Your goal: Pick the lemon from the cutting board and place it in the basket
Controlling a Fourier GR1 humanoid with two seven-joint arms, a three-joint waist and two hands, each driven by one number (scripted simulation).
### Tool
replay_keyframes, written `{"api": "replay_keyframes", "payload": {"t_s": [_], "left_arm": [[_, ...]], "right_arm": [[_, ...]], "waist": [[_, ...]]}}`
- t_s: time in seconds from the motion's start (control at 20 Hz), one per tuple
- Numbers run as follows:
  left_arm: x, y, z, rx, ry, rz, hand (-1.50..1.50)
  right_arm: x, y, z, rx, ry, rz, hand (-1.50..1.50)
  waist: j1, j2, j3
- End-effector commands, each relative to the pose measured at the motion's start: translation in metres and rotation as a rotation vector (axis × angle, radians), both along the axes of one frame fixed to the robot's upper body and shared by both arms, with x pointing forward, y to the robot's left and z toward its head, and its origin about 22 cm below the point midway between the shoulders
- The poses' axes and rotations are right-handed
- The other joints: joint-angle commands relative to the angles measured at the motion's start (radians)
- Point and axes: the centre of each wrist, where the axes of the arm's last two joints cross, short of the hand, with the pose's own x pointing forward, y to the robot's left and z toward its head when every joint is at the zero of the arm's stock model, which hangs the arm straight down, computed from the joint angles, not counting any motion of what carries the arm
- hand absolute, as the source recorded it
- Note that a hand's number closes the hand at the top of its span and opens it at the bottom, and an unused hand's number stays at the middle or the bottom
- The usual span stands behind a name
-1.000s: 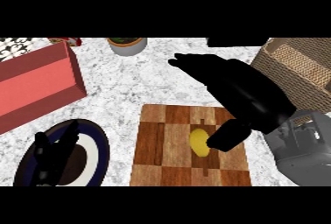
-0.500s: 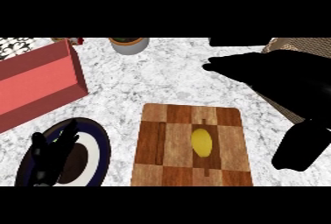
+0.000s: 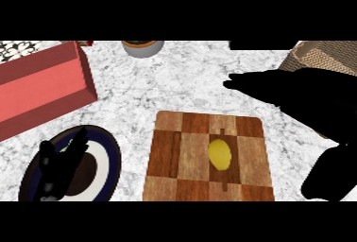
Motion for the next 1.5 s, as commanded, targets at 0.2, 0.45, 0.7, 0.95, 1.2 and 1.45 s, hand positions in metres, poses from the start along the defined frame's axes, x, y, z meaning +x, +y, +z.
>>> {"api": "replay_keyframes", "payload": {"t_s": [0.2,0.45,0.7,0.95,1.2,1.45], "left_arm": [[-0.018,0.019,-0.018,0.012,0.074,0.019,0.0],[-0.007,0.005,-0.005,0.018,0.07,0.0,0.0],[-0.007,-0.011,-0.017,0.001,0.097,0.007,0.0],[-0.023,0.003,-0.018,-0.034,0.092,0.01,0.0],[-0.025,-0.007,-0.024,0.014,0.086,0.008,0.0],[-0.008,0.01,-0.017,0.011,0.09,0.005,0.0]], "right_arm": [[-0.011,0.025,-0.051,0.024,0.027,-0.018,-1.5],[-0.002,0.007,-0.072,0.025,0.004,-0.036,-1.5],[-0.016,0.033,-0.114,-0.074,0.015,-0.04,-1.5],[0.013,0.02,-0.132,-0.062,0.04,-0.048,-1.5],[0.002,0.023,-0.159,-0.047,0.035,-0.042,-1.5],[0.018,0.026,-0.18,-0.042,0.012,-0.044,-1.5]], "waist": [[0.013,0.009,-0.008],[0.008,0.009,-0.007],[0.006,0.009,-0.007],[0.014,0.009,-0.007],[0.009,0.008,-0.007],[0.011,0.01,-0.007]]}}
